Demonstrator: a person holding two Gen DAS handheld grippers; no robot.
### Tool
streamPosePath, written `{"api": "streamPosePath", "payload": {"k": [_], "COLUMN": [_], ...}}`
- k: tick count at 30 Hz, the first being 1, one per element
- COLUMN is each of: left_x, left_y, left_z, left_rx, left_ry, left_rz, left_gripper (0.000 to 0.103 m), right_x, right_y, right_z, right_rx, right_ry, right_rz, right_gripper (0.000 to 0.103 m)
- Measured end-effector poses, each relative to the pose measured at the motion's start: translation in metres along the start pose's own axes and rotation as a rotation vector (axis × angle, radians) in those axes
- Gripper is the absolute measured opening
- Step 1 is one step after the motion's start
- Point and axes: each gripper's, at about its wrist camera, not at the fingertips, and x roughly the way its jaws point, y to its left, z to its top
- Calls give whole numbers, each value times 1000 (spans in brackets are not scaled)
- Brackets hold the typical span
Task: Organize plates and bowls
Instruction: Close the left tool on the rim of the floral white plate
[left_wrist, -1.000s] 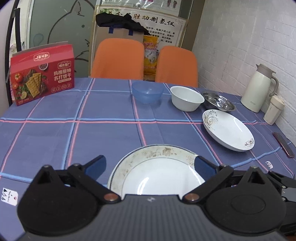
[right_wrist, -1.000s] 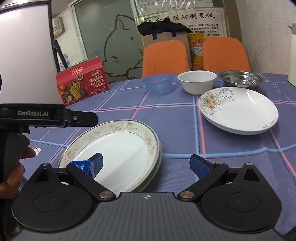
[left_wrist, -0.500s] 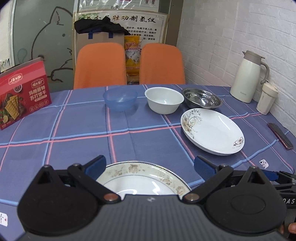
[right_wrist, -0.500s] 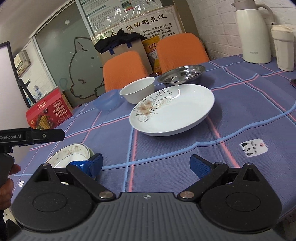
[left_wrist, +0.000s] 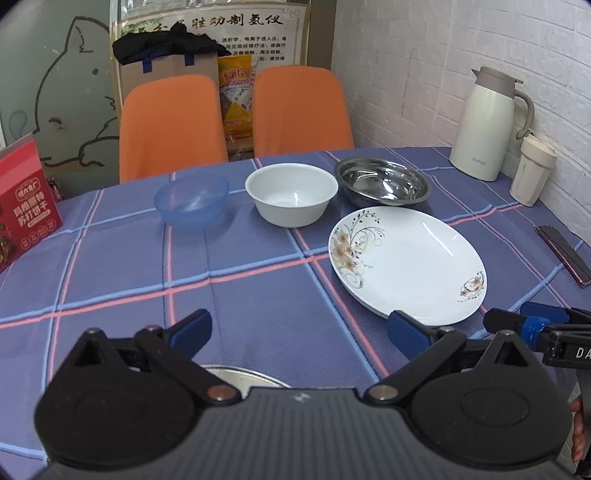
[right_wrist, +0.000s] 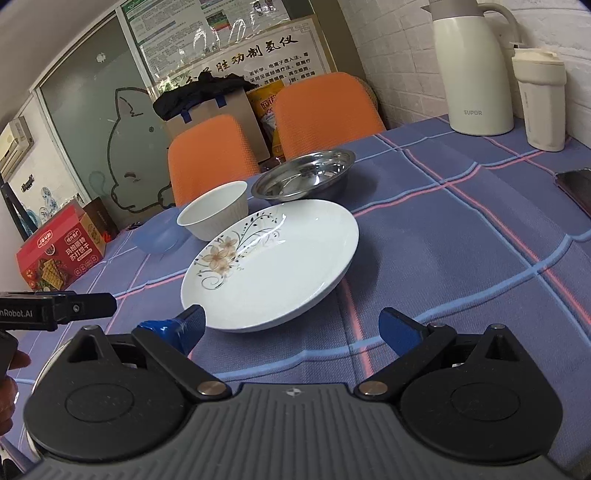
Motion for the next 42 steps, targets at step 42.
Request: {"api": "streamPosePath", "payload": {"k": [42], "left_x": [143], "left_y": [-36], "left_z": [50], "left_rx": [21], "left_ry": [205], "left_rz": [-60], "left_gripper": [100], "right_x": [91], "right_y": [18], "right_z": [24], "right_rx": [-275], "right_ry": [108], "right_rz": [-103], "right_gripper": [90]}}
